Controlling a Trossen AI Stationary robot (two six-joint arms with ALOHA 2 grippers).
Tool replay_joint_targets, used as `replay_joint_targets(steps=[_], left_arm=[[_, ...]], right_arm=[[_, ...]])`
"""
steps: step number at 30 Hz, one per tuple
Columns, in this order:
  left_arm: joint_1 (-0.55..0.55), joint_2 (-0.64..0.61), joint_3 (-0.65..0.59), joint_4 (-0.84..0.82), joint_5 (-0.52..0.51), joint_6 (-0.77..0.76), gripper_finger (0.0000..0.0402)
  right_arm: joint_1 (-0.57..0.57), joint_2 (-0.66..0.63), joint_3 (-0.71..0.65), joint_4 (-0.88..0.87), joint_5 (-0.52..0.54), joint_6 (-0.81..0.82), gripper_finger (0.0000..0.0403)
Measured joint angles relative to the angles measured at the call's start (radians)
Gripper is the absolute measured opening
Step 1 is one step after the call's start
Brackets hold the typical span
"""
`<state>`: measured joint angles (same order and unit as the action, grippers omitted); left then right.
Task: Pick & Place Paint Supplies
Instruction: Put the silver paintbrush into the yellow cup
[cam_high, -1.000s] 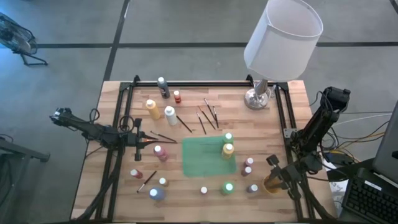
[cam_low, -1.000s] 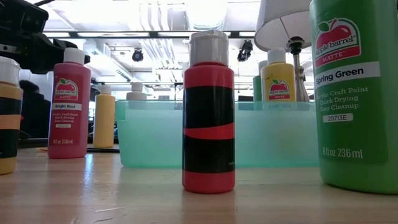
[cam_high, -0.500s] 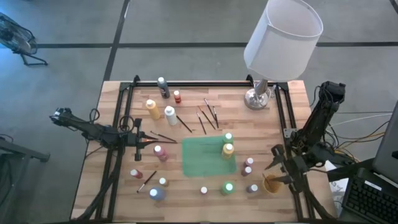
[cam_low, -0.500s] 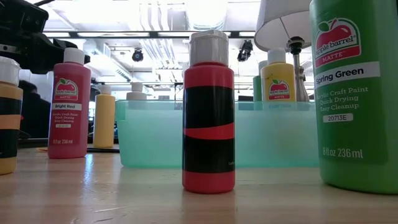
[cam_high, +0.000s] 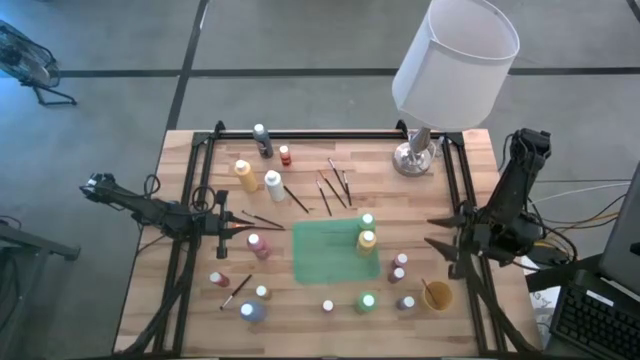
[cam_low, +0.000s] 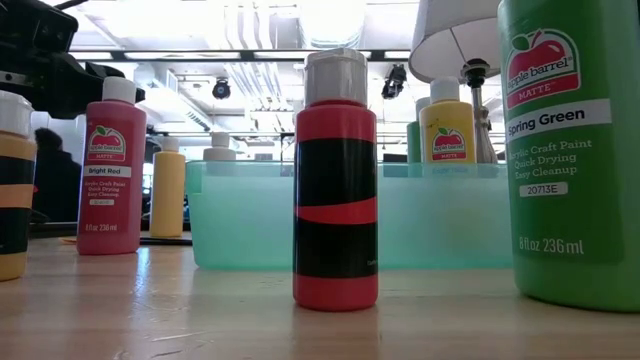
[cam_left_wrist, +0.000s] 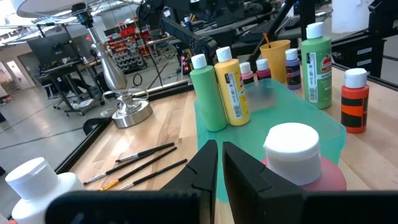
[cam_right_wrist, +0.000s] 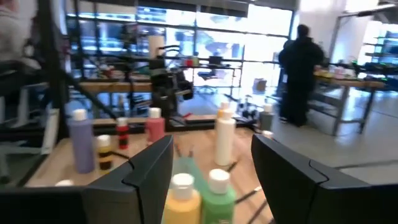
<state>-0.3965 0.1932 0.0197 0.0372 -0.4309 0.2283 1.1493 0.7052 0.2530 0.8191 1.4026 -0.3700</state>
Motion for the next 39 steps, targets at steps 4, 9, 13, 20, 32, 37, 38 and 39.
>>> replay_joint_targets(steps=[4, 9, 13, 20, 32, 37, 38, 39], left_arm=[[0.0, 0.0, 0.0, 0.0, 0.0, 0.0, 0.003], [0.0, 0.0, 0.0, 0.0, 0.0, 0.0, 0.003], [0.0, 0.0, 0.0, 0.0, 0.0, 0.0, 0.003], [0.0, 0.0, 0.0, 0.0, 0.0, 0.0, 0.003], [0.0, 0.0, 0.0, 0.0, 0.0, 0.0, 0.003], [0.0, 0.0, 0.0, 0.0, 0.0, 0.0, 0.003], [0.0, 0.0, 0.0, 0.0, 0.0, 0.0, 0.003], [0.0, 0.0, 0.0, 0.0, 0.0, 0.0, 0.003]], right_arm=[[-0.058, 0.003, 0.033, 0.0, 0.011, -0.025, 0.02], [-0.107, 0.002, 0.082, -0.003, 0.01, -0.129, 0.0184], [-0.143, 0.004, 0.122, -0.004, 0.003, -0.194, 0.017], [-0.252, 0.005, 0.173, -0.062, -0.128, -0.274, 0.0147], [-0.609, 0.011, 0.347, -0.582, -0.47, 0.025, 0.0123], [-0.841, 0.07, 0.452, -0.831, -0.714, 0.232, 0.013], [-0.888, 0.088, 0.47, -0.86, -0.754, 0.259, 0.0133], [-0.935, 0.109, 0.487, -0.882, -0.793, 0.284, 0.0136]])
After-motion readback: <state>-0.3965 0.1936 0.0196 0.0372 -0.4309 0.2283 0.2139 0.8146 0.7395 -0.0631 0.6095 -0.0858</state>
